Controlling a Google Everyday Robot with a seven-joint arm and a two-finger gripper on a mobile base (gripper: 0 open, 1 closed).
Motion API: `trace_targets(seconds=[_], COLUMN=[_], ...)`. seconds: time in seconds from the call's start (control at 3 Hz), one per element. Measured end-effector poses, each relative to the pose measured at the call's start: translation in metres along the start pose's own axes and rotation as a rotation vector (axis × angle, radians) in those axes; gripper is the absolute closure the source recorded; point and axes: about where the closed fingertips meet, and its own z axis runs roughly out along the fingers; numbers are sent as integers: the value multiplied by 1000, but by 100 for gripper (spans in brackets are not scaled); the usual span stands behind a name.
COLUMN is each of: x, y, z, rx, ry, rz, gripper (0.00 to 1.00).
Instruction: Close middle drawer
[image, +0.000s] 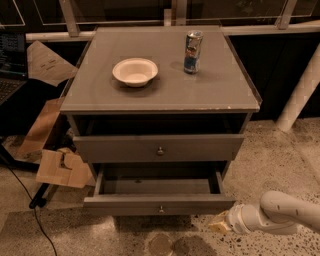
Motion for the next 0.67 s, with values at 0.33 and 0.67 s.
trace_targets(seconds=[0.33, 0.67], x=[-12, -41], y=[-13, -44], z=[1, -1], rx=[4, 35], ry=[11, 19], rz=[-24, -68], gripper=[100, 100])
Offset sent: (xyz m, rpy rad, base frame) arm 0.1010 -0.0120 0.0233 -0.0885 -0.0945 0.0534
